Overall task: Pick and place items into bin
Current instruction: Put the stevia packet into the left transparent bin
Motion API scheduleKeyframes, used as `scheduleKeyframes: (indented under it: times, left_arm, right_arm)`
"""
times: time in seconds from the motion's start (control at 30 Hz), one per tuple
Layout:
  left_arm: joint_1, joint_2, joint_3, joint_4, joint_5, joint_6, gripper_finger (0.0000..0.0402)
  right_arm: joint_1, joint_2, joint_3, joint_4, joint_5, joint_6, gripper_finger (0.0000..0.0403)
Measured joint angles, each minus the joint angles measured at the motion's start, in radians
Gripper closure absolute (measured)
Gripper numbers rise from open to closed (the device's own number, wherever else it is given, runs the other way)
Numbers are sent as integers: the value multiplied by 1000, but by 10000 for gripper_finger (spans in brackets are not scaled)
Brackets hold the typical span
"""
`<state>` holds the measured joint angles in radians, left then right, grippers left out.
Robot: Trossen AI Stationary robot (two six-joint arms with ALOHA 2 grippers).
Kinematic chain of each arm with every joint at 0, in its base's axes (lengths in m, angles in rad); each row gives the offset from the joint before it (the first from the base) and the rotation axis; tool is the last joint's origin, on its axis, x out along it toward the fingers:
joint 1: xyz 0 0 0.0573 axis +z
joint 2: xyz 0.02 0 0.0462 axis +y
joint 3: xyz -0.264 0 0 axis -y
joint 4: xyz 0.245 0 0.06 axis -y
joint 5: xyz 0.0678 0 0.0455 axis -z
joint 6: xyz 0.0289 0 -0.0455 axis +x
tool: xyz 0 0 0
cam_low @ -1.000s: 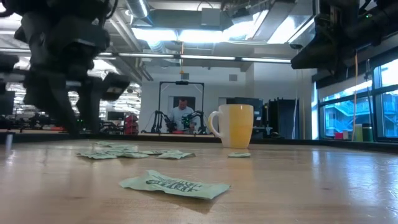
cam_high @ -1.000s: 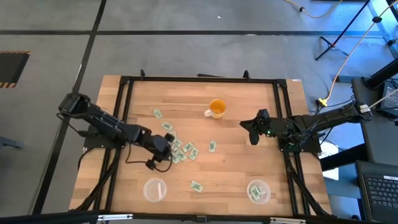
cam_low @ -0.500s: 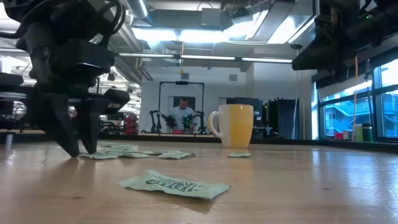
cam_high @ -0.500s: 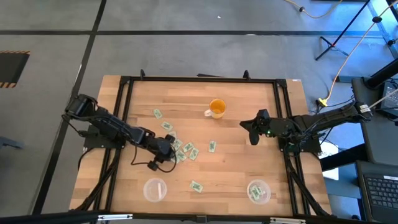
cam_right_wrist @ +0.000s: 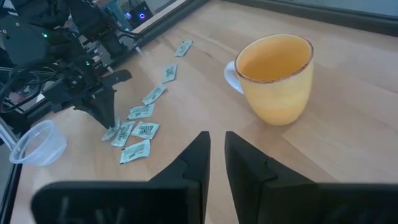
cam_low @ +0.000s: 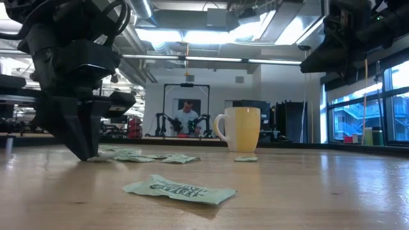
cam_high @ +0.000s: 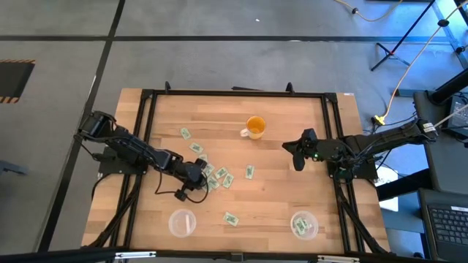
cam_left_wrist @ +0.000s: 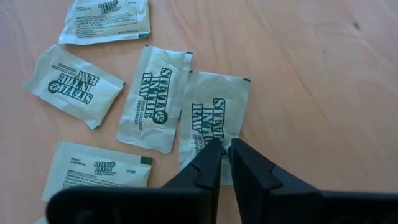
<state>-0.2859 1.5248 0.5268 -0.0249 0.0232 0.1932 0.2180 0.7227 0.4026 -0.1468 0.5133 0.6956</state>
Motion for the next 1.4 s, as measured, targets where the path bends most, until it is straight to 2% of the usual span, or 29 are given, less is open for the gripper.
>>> scheduleKeyframes:
  times: [0.37,0.67,0.87,0.97,1.1,1.3,1.4]
  left_arm:
    - [-7,-56,14,-35,-10,-23,399]
    - [-49,-188,120,-139,0,-23,399]
    - [-122,-258,201,-157,135,-59,399]
    - [-179,-269,227,-160,157,-85,399]
    - [-254,-267,235,-161,146,-97,400]
    - [-349,-263,236,-217,26,-106,400]
    - [-386,-263,236,-243,12,-109,400]
  right_arm:
    - [0,0,0,-14,0,-1,350]
    - [0,0,0,-28,0,-1,350]
    - [0,0,0,-64,0,2,350]
    - [0,0,0,-64,0,6,350]
    - [0,0,0,-62,0,6,350]
    - [0,0,0,-61,0,6,350]
    - [2,0,0,-64,0,2,350]
